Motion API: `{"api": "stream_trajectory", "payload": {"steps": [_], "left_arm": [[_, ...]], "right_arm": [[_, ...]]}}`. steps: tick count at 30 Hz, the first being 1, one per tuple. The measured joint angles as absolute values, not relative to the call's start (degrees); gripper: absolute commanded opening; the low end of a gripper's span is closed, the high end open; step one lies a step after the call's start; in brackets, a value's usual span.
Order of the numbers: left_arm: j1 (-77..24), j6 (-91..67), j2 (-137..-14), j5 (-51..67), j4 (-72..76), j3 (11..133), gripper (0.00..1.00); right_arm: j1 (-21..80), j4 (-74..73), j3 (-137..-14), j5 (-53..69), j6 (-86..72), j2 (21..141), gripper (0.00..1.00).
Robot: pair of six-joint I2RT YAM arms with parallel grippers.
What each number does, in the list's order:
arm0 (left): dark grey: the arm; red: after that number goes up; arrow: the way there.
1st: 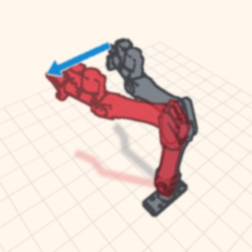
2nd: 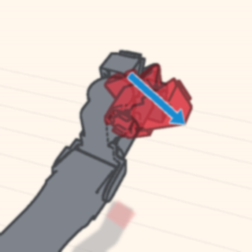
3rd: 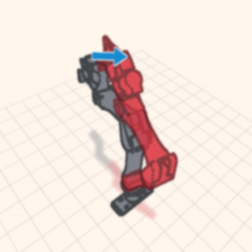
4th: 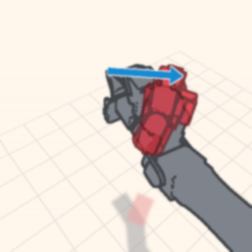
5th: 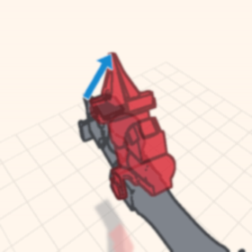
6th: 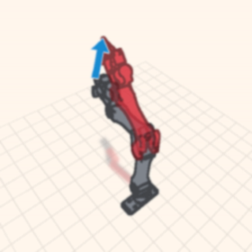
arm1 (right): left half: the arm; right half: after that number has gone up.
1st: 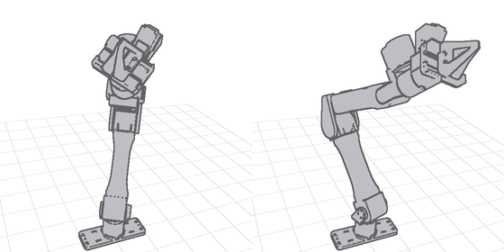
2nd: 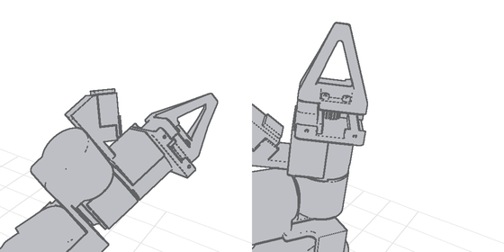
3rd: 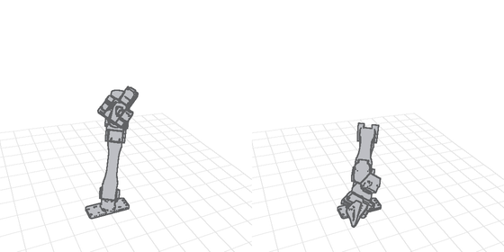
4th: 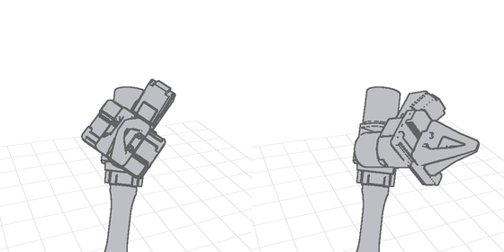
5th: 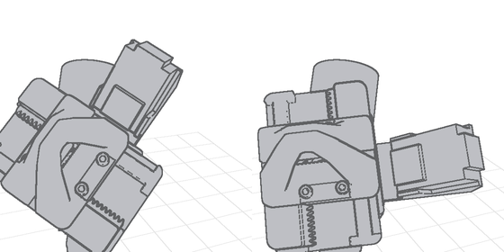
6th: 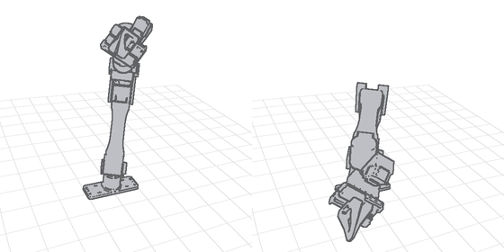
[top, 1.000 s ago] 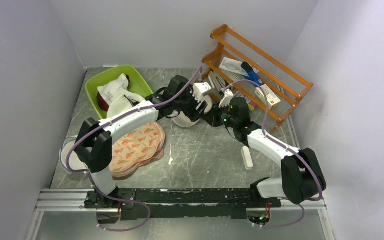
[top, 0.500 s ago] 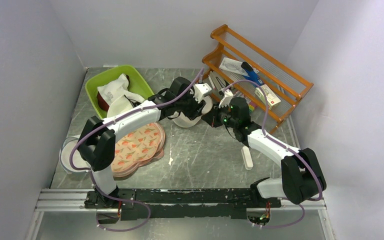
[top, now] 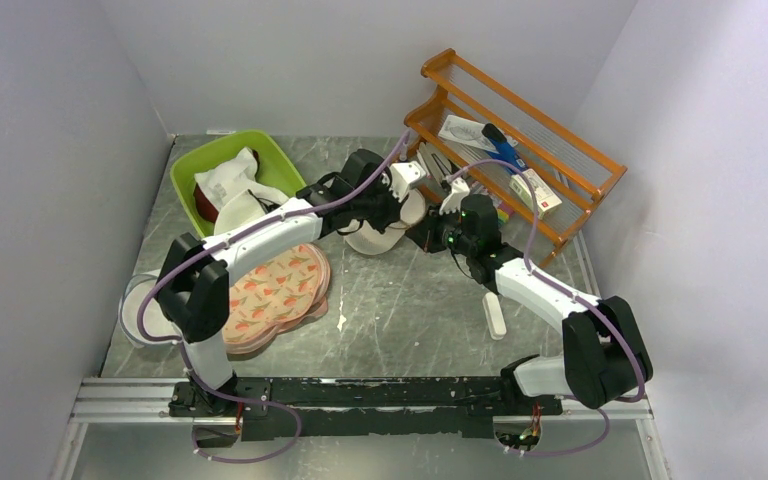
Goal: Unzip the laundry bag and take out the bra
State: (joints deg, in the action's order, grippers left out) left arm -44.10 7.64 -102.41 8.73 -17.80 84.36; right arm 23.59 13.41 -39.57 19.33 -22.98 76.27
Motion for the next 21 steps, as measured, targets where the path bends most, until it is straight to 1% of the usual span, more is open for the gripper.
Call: {"api": "stream_trajectory", "payload": {"steps": [2, 8, 14, 21], "left_arm": [[-44.1, 7.5, -102.4, 8.7, -18.1, 84.9, 0.07], [-44.3, 7.5, -102.4, 8.5, -18.5, 85.4, 0.07], [-44.7, 7.5, -102.0, 8.5, -18.3, 85.3, 0.07], [-45.5, 7.5, -100.4, 6.8, -18.0, 85.2, 0.07]], "right_arm": [[23.6, 13.4, -39.6, 18.4, -23.4, 76.3, 0.0], [22.3, 12.8, -39.6, 16.3, -24.8, 76.4, 0.0], [18.7, 12.1, -39.3, 14.1, -27.7, 77.2, 0.0], [17.0, 12.2, -38.0, 14.5, -28.1, 77.2, 0.0]]}}
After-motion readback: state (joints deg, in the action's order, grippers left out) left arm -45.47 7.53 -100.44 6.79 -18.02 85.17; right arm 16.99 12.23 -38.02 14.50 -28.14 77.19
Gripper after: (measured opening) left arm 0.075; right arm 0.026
